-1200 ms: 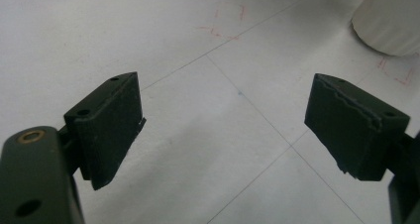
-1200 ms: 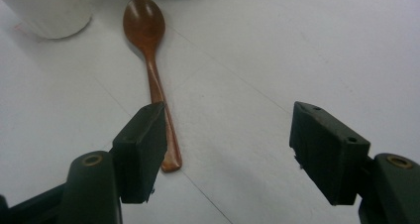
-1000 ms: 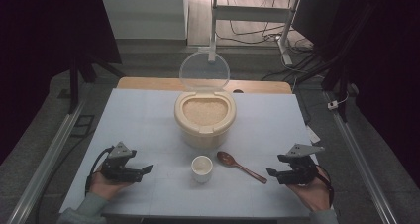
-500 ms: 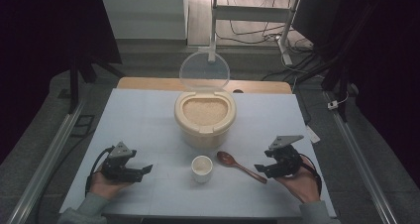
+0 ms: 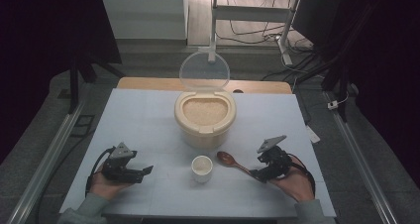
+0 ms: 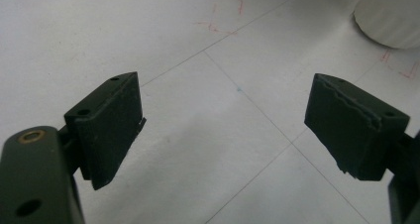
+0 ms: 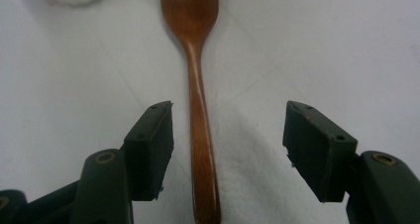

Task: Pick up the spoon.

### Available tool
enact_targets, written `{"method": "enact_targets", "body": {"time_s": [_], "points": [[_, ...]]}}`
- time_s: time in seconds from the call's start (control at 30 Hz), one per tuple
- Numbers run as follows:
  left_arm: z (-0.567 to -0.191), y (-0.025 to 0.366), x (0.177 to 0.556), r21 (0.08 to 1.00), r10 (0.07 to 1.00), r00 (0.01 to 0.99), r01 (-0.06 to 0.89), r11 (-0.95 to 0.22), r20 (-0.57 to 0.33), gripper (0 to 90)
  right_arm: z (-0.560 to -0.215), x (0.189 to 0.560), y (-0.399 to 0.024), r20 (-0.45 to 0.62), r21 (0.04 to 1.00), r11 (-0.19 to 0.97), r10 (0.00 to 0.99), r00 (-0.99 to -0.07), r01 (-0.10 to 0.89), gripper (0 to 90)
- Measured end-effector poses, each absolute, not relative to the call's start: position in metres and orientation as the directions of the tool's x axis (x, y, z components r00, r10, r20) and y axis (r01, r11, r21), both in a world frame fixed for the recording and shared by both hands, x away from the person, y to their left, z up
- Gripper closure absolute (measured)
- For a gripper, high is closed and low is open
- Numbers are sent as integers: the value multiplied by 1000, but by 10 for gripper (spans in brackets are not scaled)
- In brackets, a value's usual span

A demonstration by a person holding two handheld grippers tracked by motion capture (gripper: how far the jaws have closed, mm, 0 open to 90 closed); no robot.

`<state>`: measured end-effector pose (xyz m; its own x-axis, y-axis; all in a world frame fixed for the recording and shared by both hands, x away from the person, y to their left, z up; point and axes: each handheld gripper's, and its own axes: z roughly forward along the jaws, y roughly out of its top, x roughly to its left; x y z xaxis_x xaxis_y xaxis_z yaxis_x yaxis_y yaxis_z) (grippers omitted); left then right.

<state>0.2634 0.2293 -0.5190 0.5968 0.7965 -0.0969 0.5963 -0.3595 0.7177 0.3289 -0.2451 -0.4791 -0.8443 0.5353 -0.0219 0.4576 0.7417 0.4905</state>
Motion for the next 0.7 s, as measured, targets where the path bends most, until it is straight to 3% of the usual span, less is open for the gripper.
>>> {"method": "enact_targets", "body": {"time_s": [0.27,0.7], "points": [[-520,229,264,715,794,600,596,-365,-94,146,-486,326,-237,-43,420,788,512,-858,449,419],[-521,227,265,709,794,601,598,-374,-89,147,-494,328,-225,-41,366,821,485,-874,438,608]]}}
